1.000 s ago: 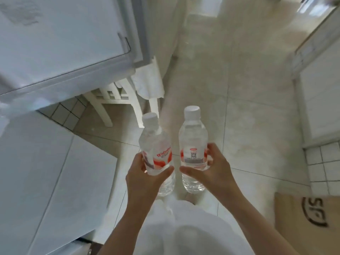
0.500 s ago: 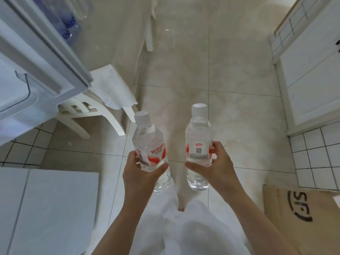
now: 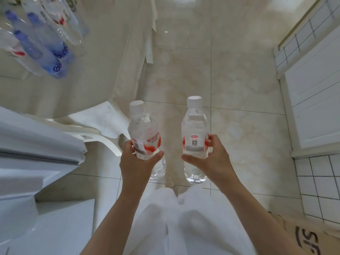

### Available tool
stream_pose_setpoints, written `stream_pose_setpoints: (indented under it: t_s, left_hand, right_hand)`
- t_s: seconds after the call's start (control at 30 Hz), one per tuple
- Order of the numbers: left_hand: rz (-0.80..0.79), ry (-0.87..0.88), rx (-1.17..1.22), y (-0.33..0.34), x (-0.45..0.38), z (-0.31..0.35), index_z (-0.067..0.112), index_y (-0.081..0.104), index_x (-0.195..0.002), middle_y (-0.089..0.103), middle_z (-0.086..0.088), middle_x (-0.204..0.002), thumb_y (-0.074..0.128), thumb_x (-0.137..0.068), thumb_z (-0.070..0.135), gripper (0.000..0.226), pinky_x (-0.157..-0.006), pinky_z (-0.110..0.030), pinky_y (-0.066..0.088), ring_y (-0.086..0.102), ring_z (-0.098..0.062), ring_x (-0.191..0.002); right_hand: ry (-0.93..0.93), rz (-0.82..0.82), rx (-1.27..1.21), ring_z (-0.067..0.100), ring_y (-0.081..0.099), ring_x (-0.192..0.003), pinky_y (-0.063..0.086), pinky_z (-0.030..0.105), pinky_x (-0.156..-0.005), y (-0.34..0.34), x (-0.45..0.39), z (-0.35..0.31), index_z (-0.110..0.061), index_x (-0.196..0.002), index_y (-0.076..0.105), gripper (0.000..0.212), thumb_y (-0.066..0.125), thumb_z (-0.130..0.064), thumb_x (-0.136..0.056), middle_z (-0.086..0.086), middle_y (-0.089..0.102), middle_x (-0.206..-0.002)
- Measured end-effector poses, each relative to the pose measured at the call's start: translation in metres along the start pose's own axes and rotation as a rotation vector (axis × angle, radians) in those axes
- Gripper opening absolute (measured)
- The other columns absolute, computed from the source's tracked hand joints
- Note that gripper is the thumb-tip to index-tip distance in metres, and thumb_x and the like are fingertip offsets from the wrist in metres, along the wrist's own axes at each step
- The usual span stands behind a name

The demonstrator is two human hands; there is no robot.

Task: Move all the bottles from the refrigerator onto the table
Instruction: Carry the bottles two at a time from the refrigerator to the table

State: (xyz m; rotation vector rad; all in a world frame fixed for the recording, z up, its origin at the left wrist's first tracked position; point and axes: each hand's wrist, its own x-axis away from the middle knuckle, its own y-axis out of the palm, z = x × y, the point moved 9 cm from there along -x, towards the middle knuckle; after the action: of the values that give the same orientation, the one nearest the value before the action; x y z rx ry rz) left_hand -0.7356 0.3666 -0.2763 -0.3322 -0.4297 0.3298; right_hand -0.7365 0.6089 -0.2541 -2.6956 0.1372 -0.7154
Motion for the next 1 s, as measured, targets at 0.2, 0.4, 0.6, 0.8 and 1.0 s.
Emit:
stream_pose_setpoints:
  t_s: [0.2, 0.4, 0.6, 0.8, 1.0]
  left_hand:
    - [0.068, -0.080, 0.056, 0.004, -0.055, 0.020, 0.019, 0.058, -0.100, 0.071, 0.006, -0.089, 0.087, -0.040, 0.048, 0.072, -0.078, -0.044, 0.060, 0.071, -0.014, -0.081]
    - [0.161, -0.148, 0.124, 0.016, -0.119, 0.045, 0.023, 0.060, -0.101, 0.071, 0.006, -0.094, 0.085, -0.039, 0.051, 0.072, -0.083, -0.045, 0.058, 0.070, -0.016, -0.088]
    - [0.298, -0.163, 0.129, 0.026, -0.192, 0.094, 0.024, 0.060, -0.102, 0.071, 0.009, -0.092, 0.091, -0.050, 0.037, 0.062, -0.085, -0.045, 0.057, 0.069, -0.014, -0.088]
    - [0.437, -0.200, 0.145, 0.023, -0.247, 0.128, 0.024, 0.060, -0.100, 0.071, 0.009, -0.089, 0.092, -0.053, 0.038, 0.058, -0.082, -0.045, 0.058, 0.069, -0.013, -0.084]
    - [0.538, -0.264, 0.193, 0.007, -0.274, 0.128, 0.027, 0.060, -0.098, 0.072, 0.009, -0.088, 0.091, -0.052, 0.040, 0.057, -0.079, -0.043, 0.059, 0.070, -0.012, -0.082]
  right_hand:
    - [0.011, -0.055, -0.018, 0.004, 0.064, -0.096, 0.054, 0.031, -0.085, 0.009, -0.063, -0.036, -0.027, -0.115, 0.050, 0.070, 0.090, -0.026, -0.057, -0.015, 0.063, -0.105]
    - [-0.045, -0.169, 0.015, -0.002, 0.065, -0.089, 0.051, 0.020, -0.076, 0.029, -0.153, -0.086, -0.027, -0.114, 0.051, 0.068, 0.090, -0.022, -0.058, -0.016, 0.066, -0.101]
    - [-0.143, -0.312, 0.130, 0.003, 0.068, -0.089, 0.054, 0.023, -0.075, 0.045, -0.249, -0.159, -0.025, -0.114, 0.052, 0.067, 0.089, -0.025, -0.058, -0.011, 0.069, -0.101]
    - [-0.246, -0.430, 0.271, 0.011, 0.067, -0.095, 0.055, 0.043, -0.088, 0.072, -0.332, -0.234, -0.025, -0.115, 0.051, 0.073, 0.087, -0.037, -0.053, -0.010, 0.069, -0.106]
    - [-0.275, -0.502, 0.350, 0.014, 0.066, -0.094, 0.054, 0.044, -0.087, 0.118, -0.377, -0.278, -0.022, -0.116, 0.051, 0.082, 0.084, -0.045, -0.046, -0.008, 0.067, -0.101]
